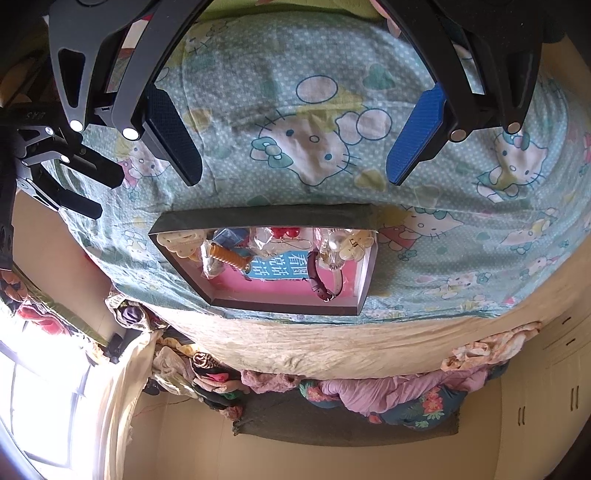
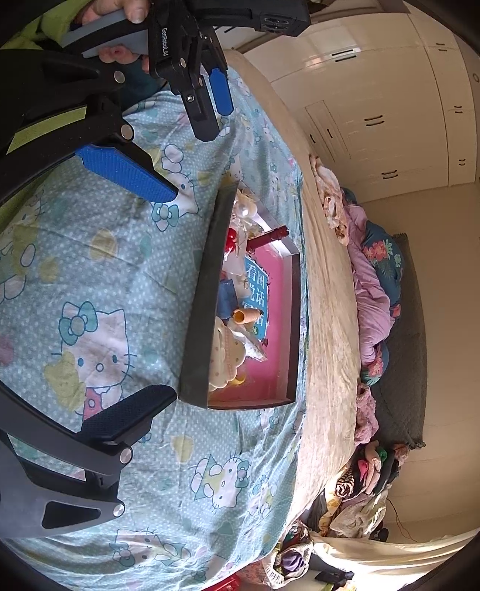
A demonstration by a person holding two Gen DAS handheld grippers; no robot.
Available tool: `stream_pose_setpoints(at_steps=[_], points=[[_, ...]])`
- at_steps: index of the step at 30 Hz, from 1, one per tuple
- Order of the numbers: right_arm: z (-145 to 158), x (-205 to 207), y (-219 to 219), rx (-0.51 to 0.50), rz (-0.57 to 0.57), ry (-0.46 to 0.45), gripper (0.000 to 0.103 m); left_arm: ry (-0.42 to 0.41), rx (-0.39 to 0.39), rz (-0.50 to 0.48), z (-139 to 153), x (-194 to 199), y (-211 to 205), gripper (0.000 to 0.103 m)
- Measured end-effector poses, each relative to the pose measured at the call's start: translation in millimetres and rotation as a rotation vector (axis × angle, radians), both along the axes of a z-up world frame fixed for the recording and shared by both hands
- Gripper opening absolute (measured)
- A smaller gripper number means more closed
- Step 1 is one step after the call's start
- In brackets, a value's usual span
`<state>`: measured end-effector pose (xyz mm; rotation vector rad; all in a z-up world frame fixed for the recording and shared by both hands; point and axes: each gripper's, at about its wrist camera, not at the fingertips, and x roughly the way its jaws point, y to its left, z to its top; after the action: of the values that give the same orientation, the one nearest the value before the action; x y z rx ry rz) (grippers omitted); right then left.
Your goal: Organize jewelry
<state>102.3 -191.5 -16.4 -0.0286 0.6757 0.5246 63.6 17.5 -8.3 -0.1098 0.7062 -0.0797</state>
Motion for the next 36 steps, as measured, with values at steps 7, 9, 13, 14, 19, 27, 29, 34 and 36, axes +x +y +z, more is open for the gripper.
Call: stream_pose_setpoints(at_steps=[7, 9, 13, 14, 19, 27, 29, 34, 36], points=[[2.6, -3.3, -2.6, 0.008, -0.003, -0.002, 0.098, 0.007, 0.006, 0.003, -1.7, -4.6, -1.8, 0.093], [2.9, -4.3, -2.7, 0.005, -0.001, -0.002, 0.098, 0.006, 0.004, 0.007, -1.3, -4.9, -1.5, 0.093], [3.1, -6.1, -3.0, 0.004, 0.001, -0.002, 0.098, 0.007, 0.006, 0.014, -0.4, -6.0, -0.4, 0.093], [3.4, -6.6, -3.0, 0.003, 0.002, -0.002, 0.098, 0.007, 0.006, 0.015, 0.2, -6.6, 0.0, 0.093], [3.8, -7.6, -4.5, 0.003, -0.001, -0.002, 0.098, 0.009, 0.007, 0.018, 1.2, -7.9, 1.3, 0.093], [3.6, -9.2, -4.5, -0.003, 0.003, -0.003, 0.098, 0.008, 0.007, 0.020, 2.0, -9.4, 2.8, 0.093], [3.7, -8.5, -4.0, 0.000, 0.003, 0.000, 0.098, 0.007, 0.008, 0.020, 2.3, -9.5, 2.7, 0.093], [3.4, -8.5, -4.0, -0.001, 0.001, -0.001, 0.098, 0.010, 0.013, 0.028, 2.9, -10.4, 5.5, 0.093], [3.2, -8.6, -4.3, 0.000, 0.000, -0.001, 0.098, 0.010, 0.013, 0.028, 3.7, -11.7, 6.7, 0.093]])
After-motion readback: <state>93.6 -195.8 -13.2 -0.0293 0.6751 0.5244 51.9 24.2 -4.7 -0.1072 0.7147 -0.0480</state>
